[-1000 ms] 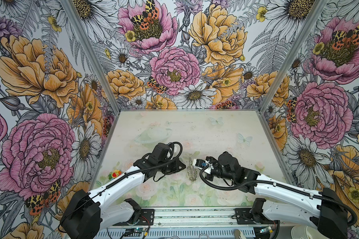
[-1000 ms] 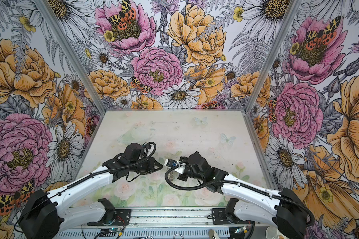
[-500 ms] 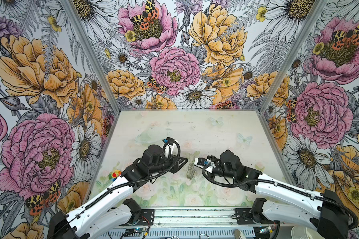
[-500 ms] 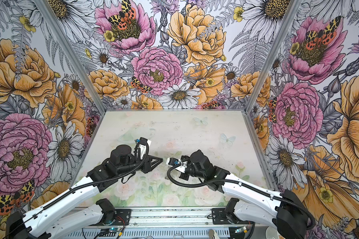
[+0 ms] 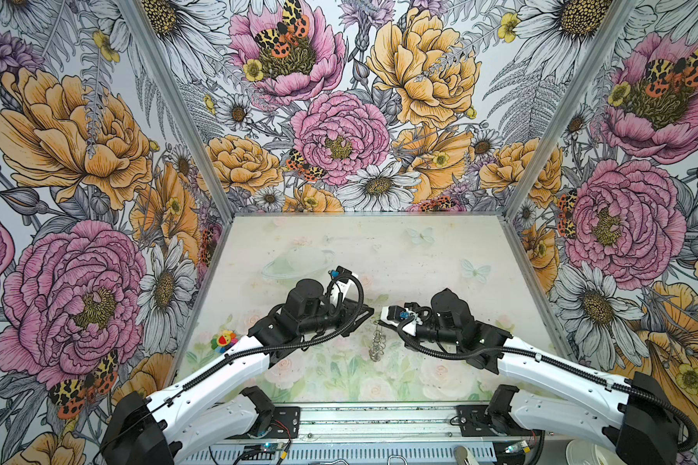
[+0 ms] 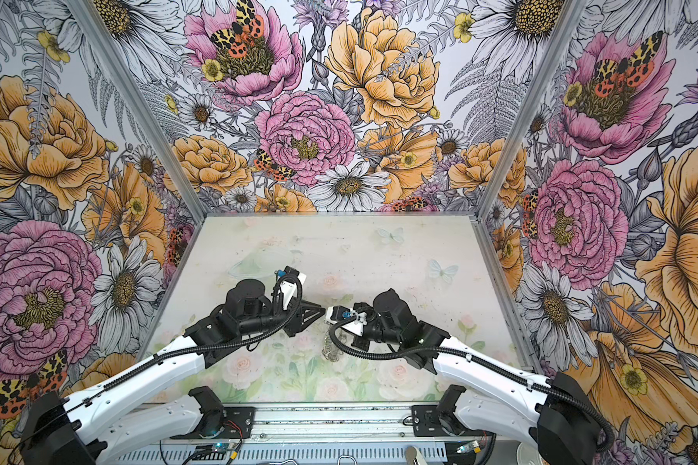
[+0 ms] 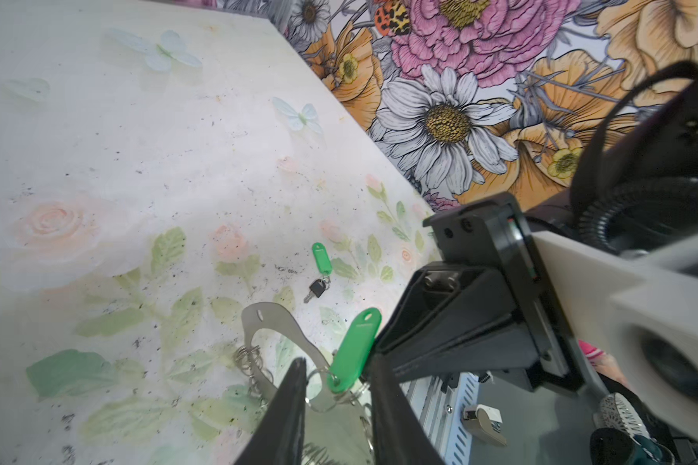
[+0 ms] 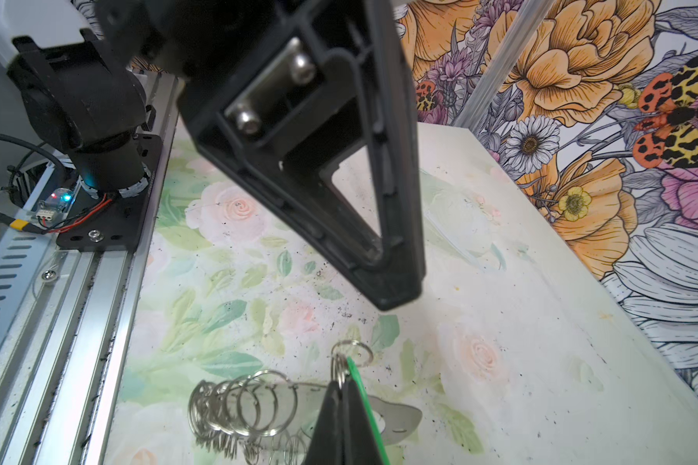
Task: Attach keys to a key ring
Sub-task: Insert the key into the keyring.
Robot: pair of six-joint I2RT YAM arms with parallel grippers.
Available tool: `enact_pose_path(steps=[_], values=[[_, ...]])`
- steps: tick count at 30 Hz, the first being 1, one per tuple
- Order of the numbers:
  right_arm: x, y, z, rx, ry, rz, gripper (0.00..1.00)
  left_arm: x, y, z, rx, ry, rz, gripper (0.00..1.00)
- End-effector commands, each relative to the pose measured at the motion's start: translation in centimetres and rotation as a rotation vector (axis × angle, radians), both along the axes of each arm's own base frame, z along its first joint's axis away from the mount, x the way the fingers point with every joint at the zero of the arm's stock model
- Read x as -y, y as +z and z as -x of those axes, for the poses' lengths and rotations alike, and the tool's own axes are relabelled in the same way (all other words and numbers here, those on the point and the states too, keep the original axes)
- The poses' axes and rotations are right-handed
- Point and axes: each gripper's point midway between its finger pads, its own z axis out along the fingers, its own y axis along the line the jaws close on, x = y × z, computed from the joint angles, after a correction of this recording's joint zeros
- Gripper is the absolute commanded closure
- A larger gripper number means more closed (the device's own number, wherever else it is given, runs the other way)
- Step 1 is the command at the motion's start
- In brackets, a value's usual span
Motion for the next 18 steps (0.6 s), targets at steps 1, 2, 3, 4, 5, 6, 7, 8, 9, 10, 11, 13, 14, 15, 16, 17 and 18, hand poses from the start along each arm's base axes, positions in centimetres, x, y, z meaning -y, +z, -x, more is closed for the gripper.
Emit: enact_pose_path(steps=[1,2,3,4,5,6,7,8,9,10,11,13,14,15,16,17,18], values=[[-0.1,2.8,0.3,0.014,0.024,-0.100,1.00,0.8,1.5,1.6,0.154,-0.079,0.121,0.77],[-0.1,2.9,0.5,0.010,0.034,-0.109,1.00,0.9,1.6,2.1,0.195,-0.096,0.146,0.77],[-0.2,3.1,0.7,0.005,0.043,-0.118,1.00,0.9,1.5,2.3,0.233,-0.109,0.163,0.77],[-0.2,3.3,0.9,0.003,0.055,-0.125,1.00,0.8,1.5,2.5,0.266,-0.113,0.178,0.78],[0.3,3.3,0.3,0.003,0.037,-0.129,1.00,0.7,1.5,2.6,0.301,-0.116,0.193,0.79],[0.3,3.5,0.4,0.002,0.043,-0.133,1.00,0.6,1.5,2.6,0.329,-0.119,0.203,0.79],[0.3,3.5,0.6,-0.002,0.054,-0.136,1.00,0.6,1.6,2.7,0.359,-0.119,0.212,0.79],[0.3,3.5,0.8,-0.006,0.066,-0.140,1.00,0.5,1.6,2.7,0.389,-0.119,0.218,0.79],[0.2,3.6,1.0,-0.009,0.078,-0.143,1.00,0.5,1.7,2.7,0.410,-0.121,0.223,0.79],[0.1,3.7,1.1,-0.011,0.087,-0.146,1.00,0.5,1.7,2.7,0.428,-0.124,0.221,0.79],[0.1,3.7,1.2,-0.014,0.094,-0.148,1.00,0.5,1.7,2.7,0.445,-0.127,0.214,0.80],[0.0,3.7,1.4,-0.017,0.107,-0.150,1.00,0.5,1.7,2.7,0.475,-0.133,0.206,0.80],[0.0,3.8,1.5,-0.017,0.114,-0.153,1.00,0.5,1.8,2.8,0.489,-0.140,0.206,0.80],[0.0,3.8,1.6,-0.020,0.118,-0.154,1.00,0.5,1.9,2.9,0.501,-0.149,0.206,0.81],[0.0,3.9,1.6,-0.019,0.120,-0.157,1.00,0.6,1.9,3.2,0.512,-0.167,0.206,0.82],[0.0,3.9,1.6,-0.020,0.123,-0.158,1.00,0.7,1.9,3.5,0.520,-0.192,0.209,0.83],[0.0,4.0,1.6,-0.019,0.125,-0.161,1.00,0.8,1.9,3.8,0.525,-0.211,0.209,0.85]])
